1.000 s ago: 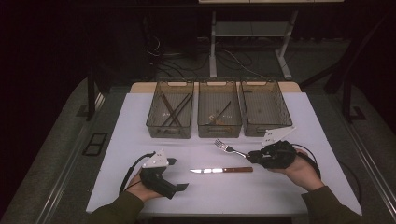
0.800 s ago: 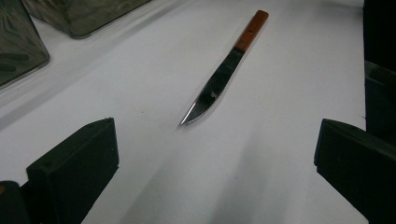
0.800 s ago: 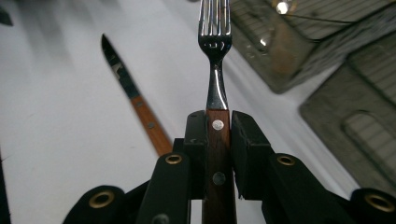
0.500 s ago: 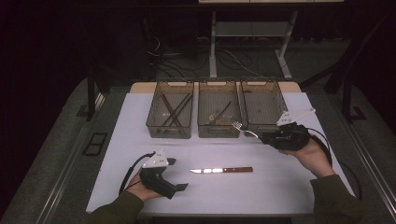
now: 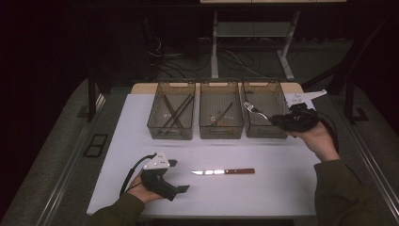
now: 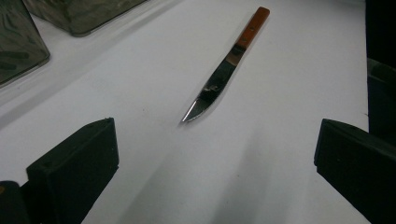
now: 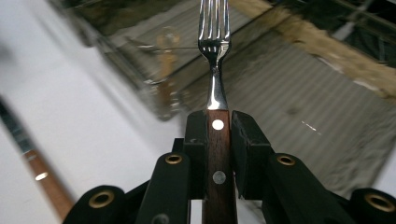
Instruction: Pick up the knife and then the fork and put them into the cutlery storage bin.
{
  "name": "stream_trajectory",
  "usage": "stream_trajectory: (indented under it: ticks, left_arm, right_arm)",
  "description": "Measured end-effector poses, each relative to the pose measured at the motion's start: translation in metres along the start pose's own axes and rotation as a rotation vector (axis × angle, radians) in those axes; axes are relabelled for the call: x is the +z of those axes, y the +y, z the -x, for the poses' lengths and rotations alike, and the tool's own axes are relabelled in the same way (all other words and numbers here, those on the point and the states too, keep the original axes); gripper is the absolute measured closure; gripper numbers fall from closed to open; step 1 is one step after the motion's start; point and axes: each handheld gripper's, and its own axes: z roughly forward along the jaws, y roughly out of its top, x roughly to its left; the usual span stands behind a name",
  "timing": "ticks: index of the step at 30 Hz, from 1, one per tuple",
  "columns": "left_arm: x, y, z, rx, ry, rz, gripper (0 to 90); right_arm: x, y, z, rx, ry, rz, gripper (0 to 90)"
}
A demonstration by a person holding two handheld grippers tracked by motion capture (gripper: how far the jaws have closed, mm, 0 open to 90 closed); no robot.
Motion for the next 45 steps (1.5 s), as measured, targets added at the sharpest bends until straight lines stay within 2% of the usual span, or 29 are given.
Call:
stream_trajectory:
  ticks: [8,10,12,16,23,26,30,35,40,45]
  left_arm:
    - [0.0,0.0,0.0,0.003,-0.002,-0.003,0.0]
    - [0.0,0.0,0.0,0.004,0.001,-0.006,0.0]
    - [0.001,0.0,0.0,0.006,0.001,-0.007,0.0]
    - [0.001,0.0,0.0,0.006,-0.002,-0.005,0.0]
    - [0.001,0.0,0.0,0.012,-0.005,-0.009,0.0]
    - [0.0,0.0,0.0,0.011,-0.006,-0.006,0.0]
    - [0.001,0.0,0.0,0.013,-0.007,-0.008,0.0]
    - [0.001,0.0,0.001,0.012,-0.005,-0.007,0.0]
    - [0.001,0.0,0.001,0.012,-0.004,-0.003,0.0]
    - [0.0,0.0,0.001,0.014,-0.003,-0.004,0.0]
  right_arm:
    - [0.016,0.01,0.032,0.062,-0.064,-0.018,77.2]
    - [0.022,0.01,0.04,0.079,-0.063,-0.026,77.1]
    - [0.03,0.01,0.047,0.091,-0.063,-0.046,77.1]
    - [0.046,0.009,0.06,0.117,-0.093,-0.1,77.1]
    - [0.072,0.01,0.069,0.137,-0.088,-0.158,77.0]
    - [0.081,0.008,0.069,0.139,-0.124,-0.183,76.0]
    - [0.082,0.006,0.068,0.157,-0.109,-0.161,66.9]
    - [0.071,0.008,0.065,0.184,-0.089,-0.092,53.0]
    - [0.052,0.008,0.052,0.151,-0.066,-0.018,46.5]
    - [0.037,0.006,0.034,0.129,-0.034,0.033,45.3]
